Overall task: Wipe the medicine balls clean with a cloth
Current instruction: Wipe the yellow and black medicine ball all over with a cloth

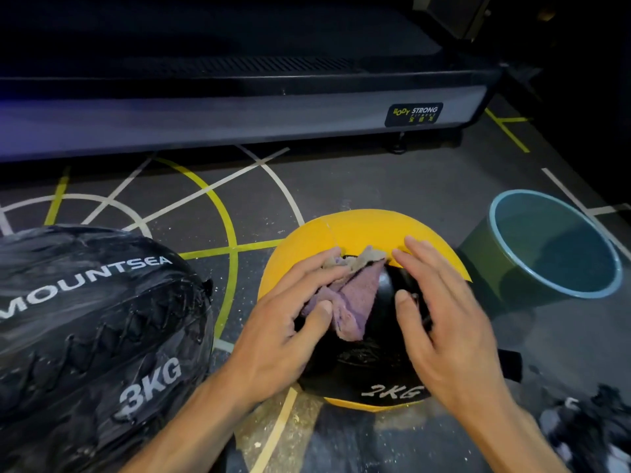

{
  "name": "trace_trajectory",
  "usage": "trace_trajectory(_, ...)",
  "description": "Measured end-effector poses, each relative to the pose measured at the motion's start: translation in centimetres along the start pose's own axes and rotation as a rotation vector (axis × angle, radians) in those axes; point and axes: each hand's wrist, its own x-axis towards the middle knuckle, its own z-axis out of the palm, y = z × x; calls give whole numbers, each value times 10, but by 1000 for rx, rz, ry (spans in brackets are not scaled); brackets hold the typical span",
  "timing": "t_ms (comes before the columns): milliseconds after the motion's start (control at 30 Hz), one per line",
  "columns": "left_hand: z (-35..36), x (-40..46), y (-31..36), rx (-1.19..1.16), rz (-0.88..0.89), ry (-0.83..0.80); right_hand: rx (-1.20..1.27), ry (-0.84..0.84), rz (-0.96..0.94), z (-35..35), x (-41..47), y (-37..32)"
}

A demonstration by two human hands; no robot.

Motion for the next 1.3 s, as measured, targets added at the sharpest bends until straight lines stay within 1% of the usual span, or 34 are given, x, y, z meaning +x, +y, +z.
trace_trajectory(33,0,0,2,10,-6,-4,-67,-42,15,4,-2,6)
trace_trajectory(100,1,2,7,57,-23,24,-120,-103,-11,11,-3,14)
trace_trajectory(167,5,3,11,224,-9,86,-144,-122,-32,14,-3,17)
trace_trajectory(200,7,4,11,307,24,112,-157,-121,-34,14,-2,18)
trace_trajectory(233,8,4,10,339,42,146,-167,-120,-32,13,-2,20)
trace_trajectory(267,4,3,4,321,29,185,-174,-123,-25,12,-1,22)
trace_trajectory(333,-15,-1,-12,267,-118,268,-181,-126,1,9,0,28)
trace_trajectory(400,-34,-8,-31,268,-297,343,-177,-120,28,3,1,36)
trace_trajectory(433,-38,-13,-36,247,-343,358,-176,-119,35,2,2,39)
trace_trajectory(467,-36,-15,-35,211,-335,352,-182,-121,42,1,5,42)
trace_trajectory(533,-29,-17,-21,113,-235,341,-193,-134,55,0,9,44)
trace_trajectory(600,-28,-13,3,-48,-155,395,-194,-136,59,1,12,43)
trace_trajectory(667,-28,-1,13,-21,-47,416,-199,-127,53,4,13,42)
trace_trajectory(700,-25,3,18,13,-14,386,-201,-124,54,5,13,41)
trace_trajectory(767,-1,-5,25,-34,26,258,-206,-115,53,8,11,42)
trace_trajectory(833,25,-30,31,-141,55,53,-221,-108,58,7,13,45)
trace_trajectory(867,34,-40,34,-165,71,-57,-228,-105,66,6,15,48)
trace_trajectory(900,38,-48,37,-149,82,-120,-234,-110,72,6,17,50)
trace_trajectory(933,37,-52,39,-161,77,-94,-234,-121,75,6,18,50)
trace_trajectory(967,30,-50,42,-215,49,4,-228,-124,82,6,18,50)
trace_trajectory(1033,0,-30,45,-321,3,249,-216,-112,92,5,19,48)
trace_trajectory(1067,-19,-18,44,-322,12,378,-215,-115,87,7,18,46)
trace_trajectory(1100,-43,-5,43,-236,15,495,-215,-117,80,8,17,45)
trace_trajectory(1133,-63,5,37,-89,23,591,-213,-115,76,8,17,44)
trace_trajectory(1167,-72,10,30,17,27,628,-210,-116,78,9,19,43)
trace_trajectory(1200,-70,12,22,44,24,599,-215,-121,78,10,21,42)
trace_trajectory(1233,-54,6,16,-1,-11,494,-227,-123,76,12,23,42)
trace_trajectory(1267,-29,-6,11,-97,-61,305,-239,-123,70,14,25,41)
trace_trajectory(1300,0,-22,14,-138,-96,83,-244,-121,68,15,27,40)
